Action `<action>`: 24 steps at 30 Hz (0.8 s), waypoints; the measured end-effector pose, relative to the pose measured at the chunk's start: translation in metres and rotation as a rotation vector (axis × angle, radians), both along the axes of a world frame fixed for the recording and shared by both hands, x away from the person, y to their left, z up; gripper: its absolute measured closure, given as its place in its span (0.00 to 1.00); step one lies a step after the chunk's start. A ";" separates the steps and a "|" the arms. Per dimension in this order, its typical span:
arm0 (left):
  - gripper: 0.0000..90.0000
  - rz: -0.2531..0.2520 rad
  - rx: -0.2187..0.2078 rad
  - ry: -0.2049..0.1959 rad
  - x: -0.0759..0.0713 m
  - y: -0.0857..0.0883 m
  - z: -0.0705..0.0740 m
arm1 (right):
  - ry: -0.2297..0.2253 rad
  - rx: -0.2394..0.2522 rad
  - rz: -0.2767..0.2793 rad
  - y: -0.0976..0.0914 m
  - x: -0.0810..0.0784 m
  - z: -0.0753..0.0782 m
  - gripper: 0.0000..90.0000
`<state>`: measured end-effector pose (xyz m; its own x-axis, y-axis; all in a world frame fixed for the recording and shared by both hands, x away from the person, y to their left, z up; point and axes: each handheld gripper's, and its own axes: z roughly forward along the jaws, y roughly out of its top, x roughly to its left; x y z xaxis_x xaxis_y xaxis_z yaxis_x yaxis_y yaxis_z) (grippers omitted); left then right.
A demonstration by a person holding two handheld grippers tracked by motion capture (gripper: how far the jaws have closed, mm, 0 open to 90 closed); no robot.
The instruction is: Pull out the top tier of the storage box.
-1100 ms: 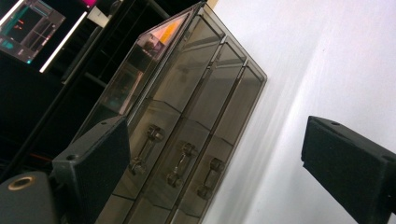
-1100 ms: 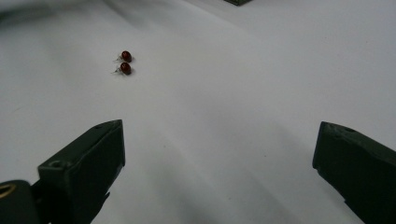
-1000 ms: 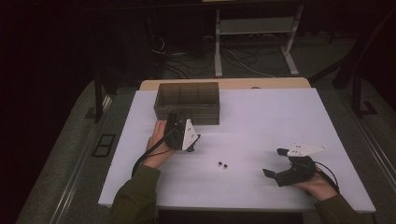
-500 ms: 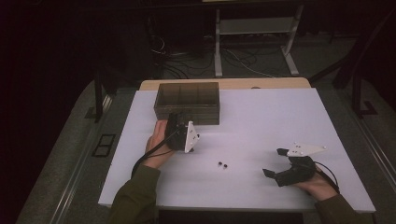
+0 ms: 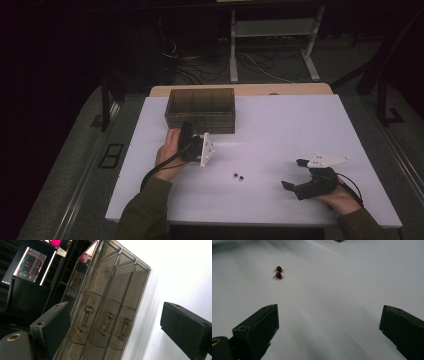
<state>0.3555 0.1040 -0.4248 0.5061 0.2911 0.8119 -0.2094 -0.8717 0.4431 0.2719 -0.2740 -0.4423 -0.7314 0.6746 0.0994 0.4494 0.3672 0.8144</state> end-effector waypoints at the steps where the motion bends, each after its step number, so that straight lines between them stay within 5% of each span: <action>1: 0.09 -0.001 0.002 -0.007 0.000 0.000 0.000 | 0.000 0.000 0.000 0.000 0.000 0.000 0.02; 24: 0.13 0.007 0.095 -0.138 -0.003 -0.003 -0.006 | 0.003 -0.002 0.002 0.000 0.000 0.000 0.02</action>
